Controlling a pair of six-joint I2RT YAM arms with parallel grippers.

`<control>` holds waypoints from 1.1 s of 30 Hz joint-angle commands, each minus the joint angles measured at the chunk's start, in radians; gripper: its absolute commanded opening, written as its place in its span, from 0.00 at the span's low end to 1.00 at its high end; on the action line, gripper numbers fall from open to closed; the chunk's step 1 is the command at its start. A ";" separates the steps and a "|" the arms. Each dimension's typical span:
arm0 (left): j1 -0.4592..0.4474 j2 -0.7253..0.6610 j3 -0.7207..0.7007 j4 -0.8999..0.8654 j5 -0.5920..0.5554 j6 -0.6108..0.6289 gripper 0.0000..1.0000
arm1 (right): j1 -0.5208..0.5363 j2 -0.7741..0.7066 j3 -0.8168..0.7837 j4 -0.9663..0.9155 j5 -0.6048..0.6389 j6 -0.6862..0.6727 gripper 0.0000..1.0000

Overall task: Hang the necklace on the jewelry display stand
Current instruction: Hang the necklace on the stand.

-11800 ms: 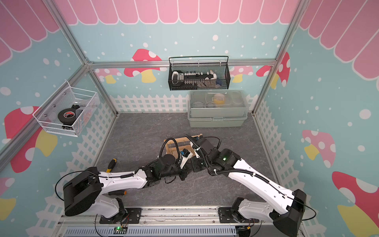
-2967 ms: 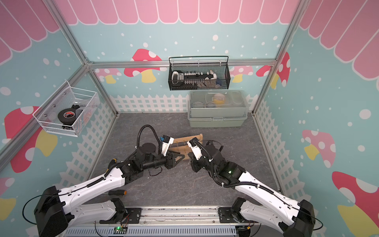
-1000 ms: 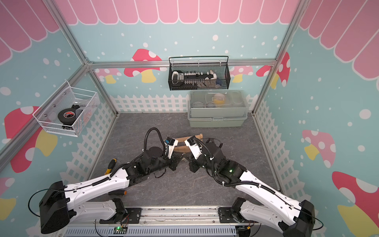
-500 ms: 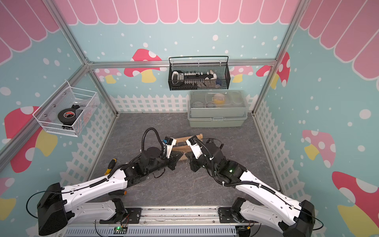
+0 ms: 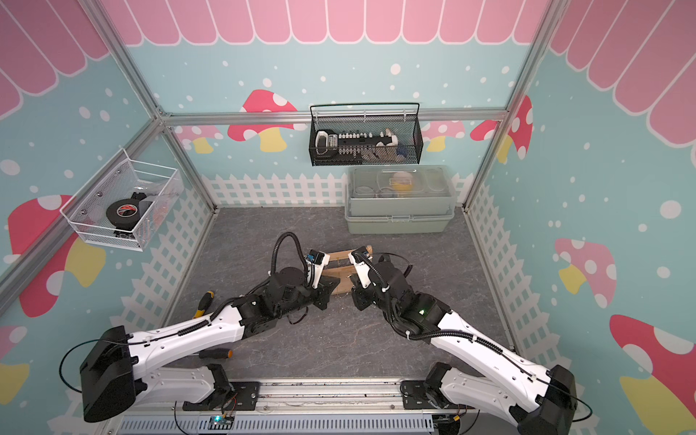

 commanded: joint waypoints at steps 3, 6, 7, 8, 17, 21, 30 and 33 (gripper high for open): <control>-0.005 0.054 0.072 0.016 -0.009 0.016 0.02 | -0.021 0.030 0.031 -0.006 0.069 -0.030 0.01; -0.005 0.092 0.098 0.021 -0.013 0.011 0.02 | -0.053 0.054 0.039 -0.014 0.087 -0.036 0.01; -0.006 0.100 0.105 0.024 -0.013 0.010 0.02 | -0.064 0.059 0.039 -0.014 0.088 -0.037 0.01; -0.005 0.112 0.113 0.025 -0.013 0.011 0.02 | -0.077 0.064 0.040 -0.014 0.088 -0.035 0.01; -0.005 0.219 0.219 -0.015 0.055 0.018 0.02 | -0.177 0.077 0.019 0.012 0.061 -0.041 0.01; -0.005 0.264 0.258 -0.023 0.053 0.010 0.02 | -0.215 0.083 0.005 0.037 0.040 -0.050 0.01; -0.002 0.328 0.330 -0.040 0.003 0.006 0.02 | -0.273 0.125 0.010 0.065 -0.001 -0.064 0.01; 0.004 0.340 0.343 -0.034 0.000 0.004 0.02 | -0.283 0.138 0.008 0.074 -0.012 -0.070 0.01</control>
